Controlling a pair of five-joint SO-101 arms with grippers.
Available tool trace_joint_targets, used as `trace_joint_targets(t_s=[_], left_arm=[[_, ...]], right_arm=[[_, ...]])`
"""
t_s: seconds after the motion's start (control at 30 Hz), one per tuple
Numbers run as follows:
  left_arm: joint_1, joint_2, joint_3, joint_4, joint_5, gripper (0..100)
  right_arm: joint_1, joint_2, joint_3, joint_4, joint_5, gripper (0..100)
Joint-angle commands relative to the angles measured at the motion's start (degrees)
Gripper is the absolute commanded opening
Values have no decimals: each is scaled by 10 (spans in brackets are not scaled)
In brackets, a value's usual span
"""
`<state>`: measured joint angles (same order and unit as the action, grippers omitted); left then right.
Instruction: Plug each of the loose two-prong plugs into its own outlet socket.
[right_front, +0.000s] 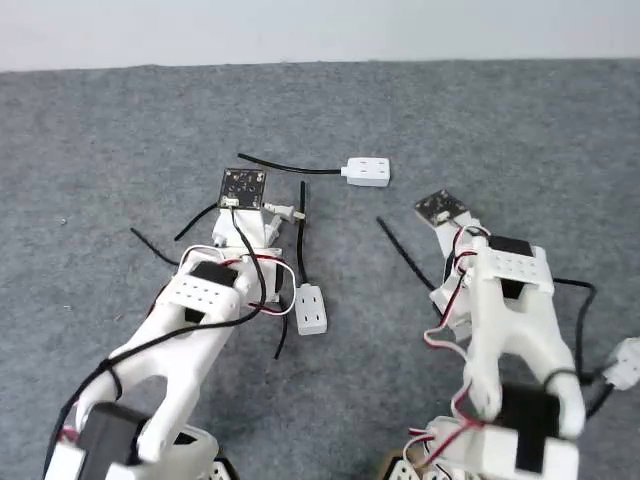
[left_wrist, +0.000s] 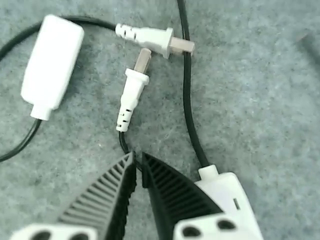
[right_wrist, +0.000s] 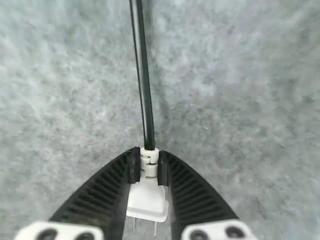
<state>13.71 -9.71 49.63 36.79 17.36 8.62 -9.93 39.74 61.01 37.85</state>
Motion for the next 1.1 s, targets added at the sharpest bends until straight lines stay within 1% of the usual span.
trace_joint_targets(t_s=[0.0,0.1,0.13,0.17,0.27,0.3,0.4,0.47,0.53,0.6,0.73,0.83,1.07], left_arm=[[-7,62,-100,71,-3,13],[-32,145,-195,161,-7,13],[-40,170,-220,187,-24,13],[-47,190,-243,211,-57,13],[-47,216,-271,252,-196,13],[-40,216,-269,258,-219,13],[-22,214,-261,262,-236,13],[-17,199,-247,263,-276,13],[-7,171,-218,258,-307,13],[1,138,-181,235,-324,13],[13,62,-109,193,-352,13],[22,26,-75,173,-360,13],[25,10,-60,170,-361,13]], right_arm=[[-7,-111,-62,61,-47,9],[-22,-189,-100,109,-90,9],[-33,-212,-109,120,-102,9],[-49,-236,-116,129,-113,9],[-124,-296,-126,146,-156,9],[-155,-312,-126,149,-175,9],[-252,-339,-122,149,-221,9],[-305,-336,-122,145,-254,9],[-348,-322,-123,138,-288,9],[-374,-306,-123,122,-315,9],[-394,-262,-121,89,-335,9],[-397,-222,-121,70,-345,9],[-394,-174,-125,53,-346,9]])
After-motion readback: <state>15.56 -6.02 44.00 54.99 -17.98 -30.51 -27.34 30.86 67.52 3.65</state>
